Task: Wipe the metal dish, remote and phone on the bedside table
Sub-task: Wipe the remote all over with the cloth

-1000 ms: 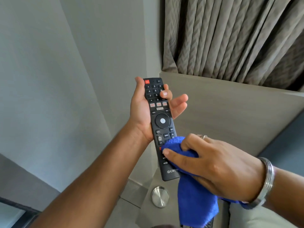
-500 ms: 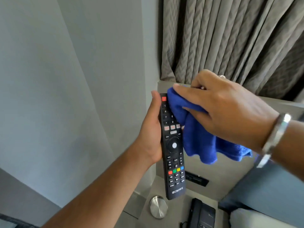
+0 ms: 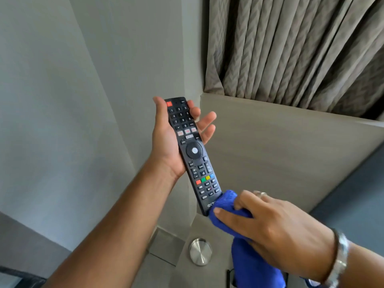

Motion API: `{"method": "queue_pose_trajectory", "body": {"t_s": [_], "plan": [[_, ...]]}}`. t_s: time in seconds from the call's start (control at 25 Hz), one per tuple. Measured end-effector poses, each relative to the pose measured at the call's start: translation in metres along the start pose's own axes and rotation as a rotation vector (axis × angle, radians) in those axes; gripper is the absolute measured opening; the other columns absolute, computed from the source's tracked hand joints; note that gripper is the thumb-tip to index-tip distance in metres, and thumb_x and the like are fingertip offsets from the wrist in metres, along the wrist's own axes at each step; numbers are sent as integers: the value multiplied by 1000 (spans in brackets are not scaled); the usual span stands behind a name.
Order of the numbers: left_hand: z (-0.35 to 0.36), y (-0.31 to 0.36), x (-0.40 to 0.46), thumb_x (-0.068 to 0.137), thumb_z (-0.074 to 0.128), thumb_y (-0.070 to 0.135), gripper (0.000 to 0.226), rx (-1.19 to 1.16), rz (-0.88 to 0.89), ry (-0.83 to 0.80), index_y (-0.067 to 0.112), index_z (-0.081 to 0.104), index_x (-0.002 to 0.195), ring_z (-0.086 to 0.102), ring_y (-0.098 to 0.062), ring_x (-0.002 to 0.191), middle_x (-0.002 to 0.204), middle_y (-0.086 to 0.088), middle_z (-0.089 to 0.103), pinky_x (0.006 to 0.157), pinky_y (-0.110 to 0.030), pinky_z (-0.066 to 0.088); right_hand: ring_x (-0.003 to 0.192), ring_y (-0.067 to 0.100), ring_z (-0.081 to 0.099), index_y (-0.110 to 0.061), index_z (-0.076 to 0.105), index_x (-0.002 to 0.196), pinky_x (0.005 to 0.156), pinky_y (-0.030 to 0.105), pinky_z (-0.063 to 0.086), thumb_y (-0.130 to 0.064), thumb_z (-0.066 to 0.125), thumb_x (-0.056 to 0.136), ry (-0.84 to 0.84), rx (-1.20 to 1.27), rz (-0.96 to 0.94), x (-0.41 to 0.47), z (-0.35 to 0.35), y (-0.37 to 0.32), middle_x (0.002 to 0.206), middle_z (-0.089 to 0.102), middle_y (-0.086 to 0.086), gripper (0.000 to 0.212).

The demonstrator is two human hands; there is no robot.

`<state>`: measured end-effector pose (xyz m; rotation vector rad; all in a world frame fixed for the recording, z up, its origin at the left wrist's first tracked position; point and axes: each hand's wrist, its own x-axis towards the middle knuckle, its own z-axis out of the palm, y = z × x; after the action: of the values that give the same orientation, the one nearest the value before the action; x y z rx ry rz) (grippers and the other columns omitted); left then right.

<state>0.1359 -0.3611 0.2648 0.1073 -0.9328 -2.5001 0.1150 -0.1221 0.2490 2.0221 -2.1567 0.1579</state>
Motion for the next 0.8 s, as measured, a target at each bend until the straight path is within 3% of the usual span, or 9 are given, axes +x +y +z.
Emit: {"method": "queue_pose_trajectory", "body": {"t_s": [0.2,0.28,0.4,0.56,0.8], "plan": [[3,-2,-7,91,39,76,67,35,-28,-3,15,66,92,75,-26,84,78,0,68,68,-35,61,60,20,48,-35,55,128,51,34,50,-26,55,79,153,145,256,-4,-23,1,88,51,-2,50],[10,-6,-10,91,38,76,66,68,-21,-17,15,65,94,75,-26,84,78,0,68,68,-36,61,60,17,50,-44,52,124,53,32,49,-35,51,81,157,244,314,9,-27,-13,85,48,-8,44],[16,-7,-12,91,35,75,66,117,29,-41,16,64,97,74,-26,84,78,1,67,68,-37,60,60,13,54,-43,57,115,54,34,51,-49,44,82,153,380,408,21,-20,-31,80,49,-10,36],[16,-9,-17,92,30,75,67,130,80,-57,16,63,99,73,-27,82,77,2,63,69,-38,60,65,11,56,-41,63,106,57,33,50,-41,53,84,212,538,485,21,-10,-38,76,52,-10,25],[13,-12,-21,93,30,75,70,37,108,-50,14,64,98,73,-31,86,76,1,61,72,-40,60,60,12,55,-44,64,106,50,33,50,-41,51,83,201,500,513,11,-7,-42,74,50,-11,26]]}}
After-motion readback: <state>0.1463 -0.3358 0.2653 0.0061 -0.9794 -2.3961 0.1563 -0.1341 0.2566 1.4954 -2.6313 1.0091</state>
